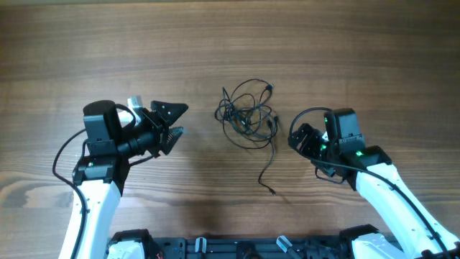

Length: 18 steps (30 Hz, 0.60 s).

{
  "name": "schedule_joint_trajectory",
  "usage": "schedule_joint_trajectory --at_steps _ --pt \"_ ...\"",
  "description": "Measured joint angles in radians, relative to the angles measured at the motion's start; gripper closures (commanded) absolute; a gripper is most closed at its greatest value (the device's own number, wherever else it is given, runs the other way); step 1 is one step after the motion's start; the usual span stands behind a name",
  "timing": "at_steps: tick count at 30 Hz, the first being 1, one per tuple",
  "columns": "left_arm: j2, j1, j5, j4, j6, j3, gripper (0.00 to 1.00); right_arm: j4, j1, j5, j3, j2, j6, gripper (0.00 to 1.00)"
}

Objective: Untangle cables

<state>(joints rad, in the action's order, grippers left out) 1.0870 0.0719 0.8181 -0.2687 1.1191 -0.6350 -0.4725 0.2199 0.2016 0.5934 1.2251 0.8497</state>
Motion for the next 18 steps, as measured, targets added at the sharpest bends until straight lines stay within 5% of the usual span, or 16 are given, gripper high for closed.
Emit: schedule_joint_trajectory --at_steps 9,15,18 --pt "0.080 -0.262 -0.372 0.175 -0.087 0.000 0.47 0.104 0.000 0.067 0.000 0.000 0.043 0.00" --pt "0.418 -0.344 -0.508 0.246 -0.192 -0.079 0.40 0.105 0.000 0.094 0.000 0.000 0.056 0.00" --pt "0.555 -0.370 -0.523 0.225 -0.267 -0.193 0.52 0.104 0.000 0.098 0.000 0.000 0.063 0.00"
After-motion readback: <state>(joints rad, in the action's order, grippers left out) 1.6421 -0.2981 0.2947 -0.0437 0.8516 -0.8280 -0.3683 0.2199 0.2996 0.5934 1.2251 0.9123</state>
